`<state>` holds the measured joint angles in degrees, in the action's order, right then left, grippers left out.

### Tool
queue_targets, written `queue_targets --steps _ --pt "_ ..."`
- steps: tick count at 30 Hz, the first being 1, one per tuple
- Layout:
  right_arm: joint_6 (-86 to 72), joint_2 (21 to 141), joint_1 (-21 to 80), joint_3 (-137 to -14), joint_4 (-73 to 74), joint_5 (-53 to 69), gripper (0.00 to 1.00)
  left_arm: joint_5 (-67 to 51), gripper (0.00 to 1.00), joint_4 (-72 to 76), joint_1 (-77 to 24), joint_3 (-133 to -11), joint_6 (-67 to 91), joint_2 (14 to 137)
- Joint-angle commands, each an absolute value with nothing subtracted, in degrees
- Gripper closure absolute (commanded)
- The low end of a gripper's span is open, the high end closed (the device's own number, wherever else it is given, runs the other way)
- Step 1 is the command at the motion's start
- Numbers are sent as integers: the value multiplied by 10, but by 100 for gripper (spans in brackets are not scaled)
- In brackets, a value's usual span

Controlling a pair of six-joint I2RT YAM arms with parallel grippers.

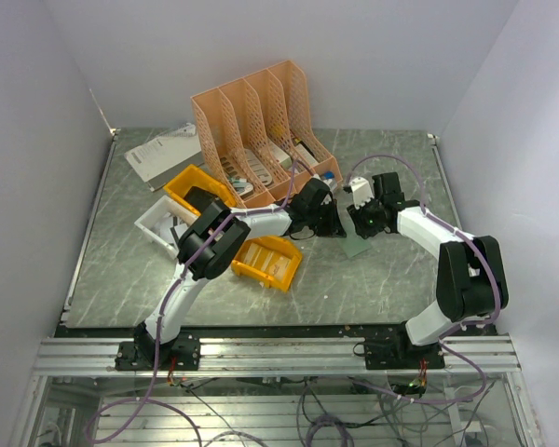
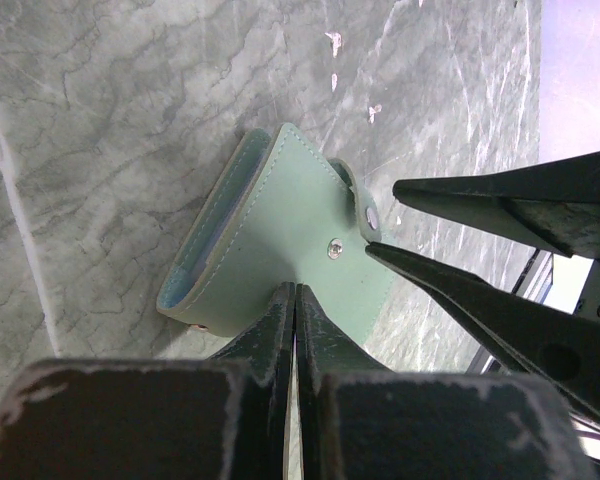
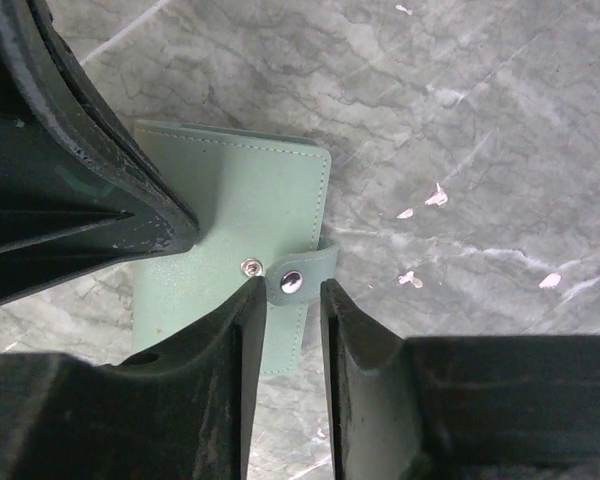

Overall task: Put the credit cards into the card holder
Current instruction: Close the card holder at the center of the board.

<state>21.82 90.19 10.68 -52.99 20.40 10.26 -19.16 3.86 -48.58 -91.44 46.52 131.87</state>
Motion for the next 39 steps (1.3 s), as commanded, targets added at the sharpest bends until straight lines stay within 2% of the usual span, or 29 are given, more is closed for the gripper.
queue_targets --steps 1,9,22,33,39 --pt "217 896 107 -528 193 87 73 -199 93 22 -486 -910 461 1331" --pt "219 902 107 -527 191 82 81 -200 93 26 -486 -908 462 1332" --pt "218 911 109 -529 188 77 77 -201 93 26 -486 -909 463 1333" --pt "218 910 109 -532 190 73 100 -202 93 27 -485 -910 462 1333" --pt "208 892 98 -533 190 103 100 -203 93 26 -486 -908 462 1331"
